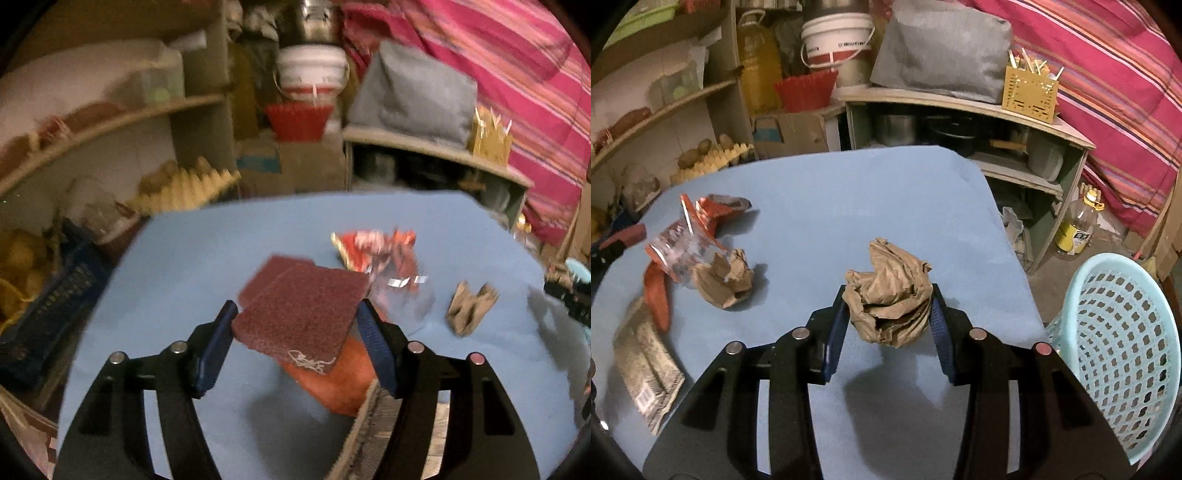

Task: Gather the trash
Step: 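Grasp the crumpled brown paper with the right tool while the left tool grasps a red sponge, then carry the brown paper with the right tool while the left tool carries the sponge to the basket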

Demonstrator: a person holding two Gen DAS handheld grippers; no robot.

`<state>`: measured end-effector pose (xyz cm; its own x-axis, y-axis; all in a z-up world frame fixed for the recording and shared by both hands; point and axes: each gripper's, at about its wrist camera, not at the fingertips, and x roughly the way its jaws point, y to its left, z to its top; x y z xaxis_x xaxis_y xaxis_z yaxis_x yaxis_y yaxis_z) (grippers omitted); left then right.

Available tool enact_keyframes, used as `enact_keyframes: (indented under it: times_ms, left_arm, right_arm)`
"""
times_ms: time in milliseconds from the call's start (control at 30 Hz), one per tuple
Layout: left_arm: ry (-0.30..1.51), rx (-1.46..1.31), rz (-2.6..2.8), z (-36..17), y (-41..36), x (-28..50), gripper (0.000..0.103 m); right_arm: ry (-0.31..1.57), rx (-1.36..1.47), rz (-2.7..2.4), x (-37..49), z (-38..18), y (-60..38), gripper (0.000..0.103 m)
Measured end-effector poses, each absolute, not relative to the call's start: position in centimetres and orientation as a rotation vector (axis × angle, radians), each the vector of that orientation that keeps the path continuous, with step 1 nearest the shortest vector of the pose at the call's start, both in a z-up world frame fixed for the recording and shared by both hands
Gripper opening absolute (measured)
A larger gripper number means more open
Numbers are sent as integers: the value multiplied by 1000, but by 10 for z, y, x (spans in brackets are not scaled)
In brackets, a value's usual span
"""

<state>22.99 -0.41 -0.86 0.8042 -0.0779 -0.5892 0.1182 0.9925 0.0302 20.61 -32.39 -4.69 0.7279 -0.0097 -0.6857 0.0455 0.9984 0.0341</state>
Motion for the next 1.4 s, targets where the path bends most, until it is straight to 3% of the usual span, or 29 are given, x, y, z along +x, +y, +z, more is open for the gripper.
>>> enact_keyframes:
  times_ms: [433,967,1400]
  left_arm:
    - [468,69,-155,62,-104,173,66]
    - [527,88,-401,34,-293,154,66]
    - [542,115,-461,17,-375,159,66]
  right_arm:
    - [640,136,-68,146,-1,-393,42]
    - [632,120,-296,77,-2,-532,42]
    - [680,179,-293,92,-30,-568,46]
